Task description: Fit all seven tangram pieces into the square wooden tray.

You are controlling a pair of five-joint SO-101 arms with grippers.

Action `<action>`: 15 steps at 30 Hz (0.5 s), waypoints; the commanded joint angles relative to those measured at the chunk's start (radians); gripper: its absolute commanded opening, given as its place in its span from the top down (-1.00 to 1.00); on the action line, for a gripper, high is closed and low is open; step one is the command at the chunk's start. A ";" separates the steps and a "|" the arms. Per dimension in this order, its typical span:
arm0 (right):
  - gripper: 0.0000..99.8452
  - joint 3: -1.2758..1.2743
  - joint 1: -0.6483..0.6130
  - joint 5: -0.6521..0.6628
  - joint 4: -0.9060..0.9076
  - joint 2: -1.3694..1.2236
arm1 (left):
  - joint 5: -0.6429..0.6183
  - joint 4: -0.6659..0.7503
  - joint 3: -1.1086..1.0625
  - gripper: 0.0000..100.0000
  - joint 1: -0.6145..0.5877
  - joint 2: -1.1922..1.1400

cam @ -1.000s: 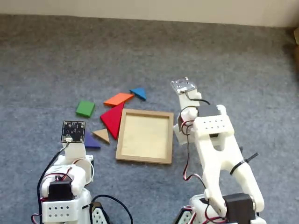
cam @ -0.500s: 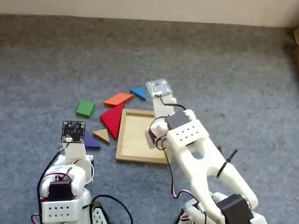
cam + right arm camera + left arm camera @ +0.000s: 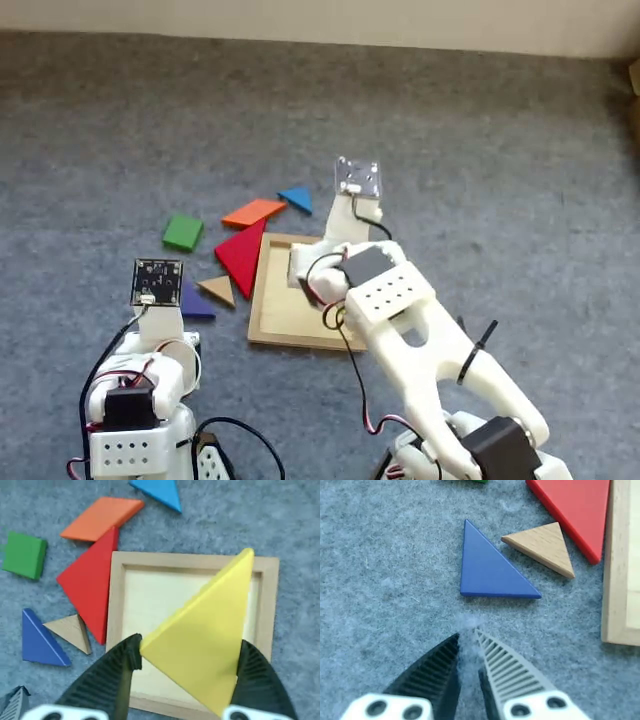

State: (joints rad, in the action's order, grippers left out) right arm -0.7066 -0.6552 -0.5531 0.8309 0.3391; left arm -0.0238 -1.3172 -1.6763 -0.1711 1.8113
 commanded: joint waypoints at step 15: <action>0.58 -0.189 0.016 0.080 -0.176 0.045 | 0.005 -0.006 -0.019 0.96 -0.015 0.010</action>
State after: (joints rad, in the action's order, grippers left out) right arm -0.8984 -0.6552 -0.5347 0.6759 0.3406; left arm -0.0238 -1.3172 -1.6763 -0.1711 1.8113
